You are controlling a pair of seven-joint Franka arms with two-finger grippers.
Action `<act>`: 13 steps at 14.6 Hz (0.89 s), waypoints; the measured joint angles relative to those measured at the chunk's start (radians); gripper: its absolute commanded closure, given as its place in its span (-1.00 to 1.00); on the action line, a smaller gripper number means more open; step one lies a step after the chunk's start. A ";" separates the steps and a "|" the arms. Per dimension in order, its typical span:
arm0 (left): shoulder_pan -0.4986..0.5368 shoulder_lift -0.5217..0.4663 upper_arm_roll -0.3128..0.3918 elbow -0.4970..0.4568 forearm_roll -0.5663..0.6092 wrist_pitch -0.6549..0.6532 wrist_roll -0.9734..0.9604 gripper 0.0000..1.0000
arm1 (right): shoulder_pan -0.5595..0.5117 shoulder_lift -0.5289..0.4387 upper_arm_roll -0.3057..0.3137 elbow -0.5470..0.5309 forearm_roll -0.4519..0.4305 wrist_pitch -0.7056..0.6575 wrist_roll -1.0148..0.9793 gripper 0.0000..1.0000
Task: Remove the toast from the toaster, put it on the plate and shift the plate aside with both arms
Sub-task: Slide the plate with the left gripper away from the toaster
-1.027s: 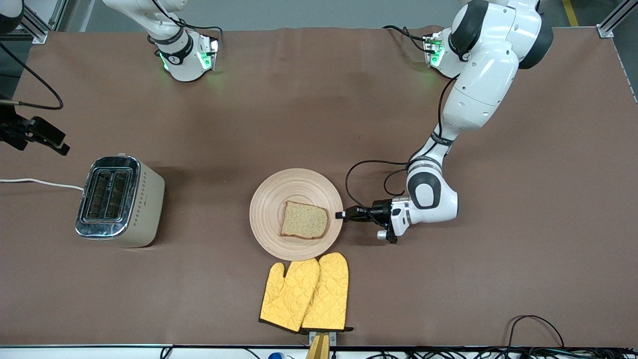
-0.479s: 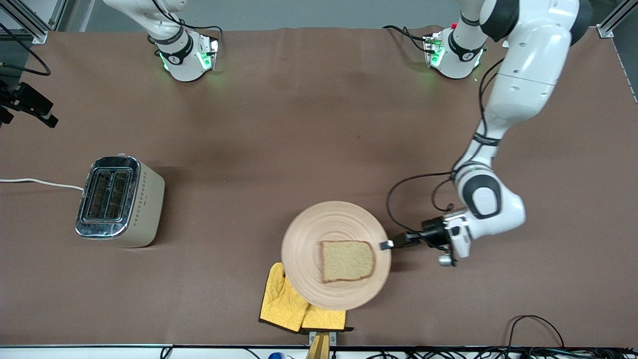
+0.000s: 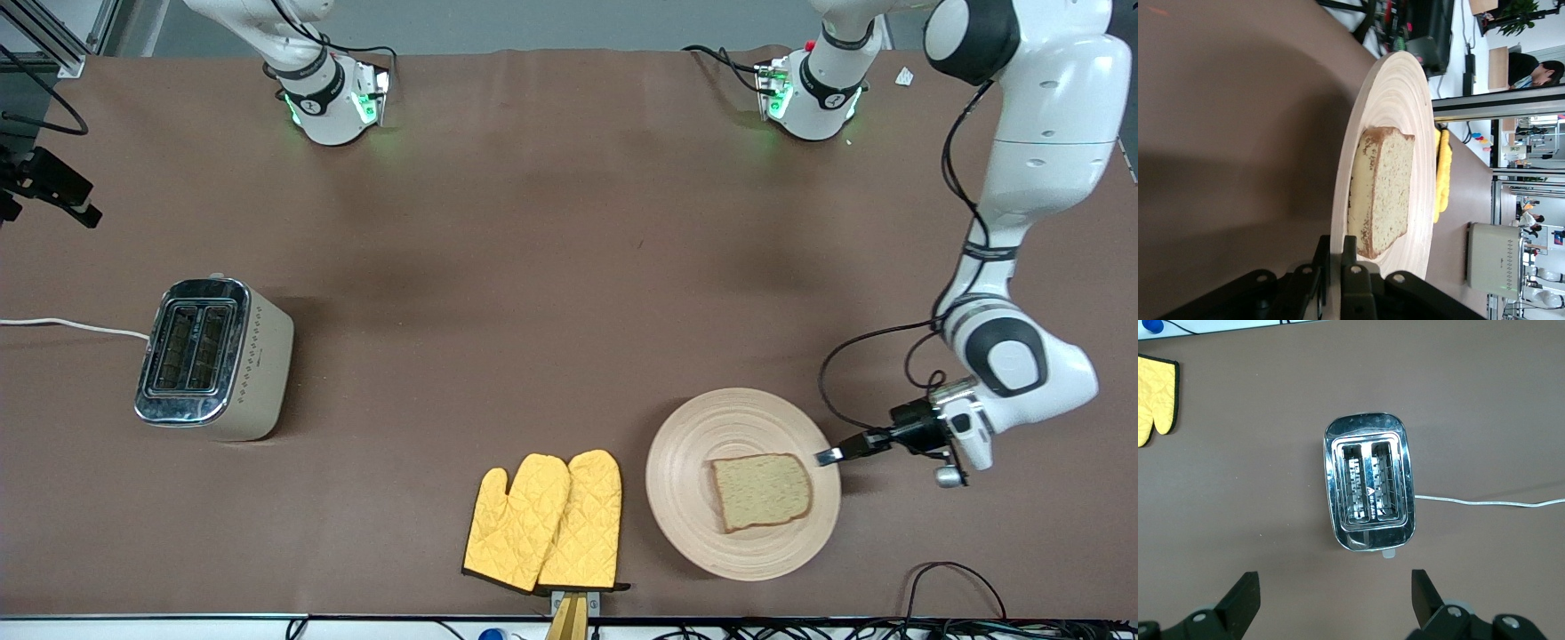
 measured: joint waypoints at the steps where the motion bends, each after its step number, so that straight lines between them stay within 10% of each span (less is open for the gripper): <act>1: 0.033 0.000 0.000 0.001 0.028 -0.028 0.002 1.00 | 0.000 0.000 0.000 0.000 0.000 0.000 0.000 -1.00; 8: 0.180 0.063 -0.001 -0.002 0.117 -0.126 0.081 0.81 | 0.000 0.000 0.000 0.001 0.000 -0.001 -0.002 -1.00; 9: 0.189 0.074 -0.003 -0.001 0.117 -0.137 0.090 0.57 | 0.000 0.001 0.000 0.001 0.000 -0.001 -0.003 -1.00; 12: 0.192 0.078 -0.006 0.005 0.162 -0.144 0.091 -1.00 | 0.000 0.001 0.001 0.001 0.000 -0.002 -0.004 -1.00; 13: 0.192 0.078 -0.006 0.009 0.183 -0.145 0.090 -1.00 | 0.000 0.001 0.001 0.001 0.000 -0.002 -0.004 -1.00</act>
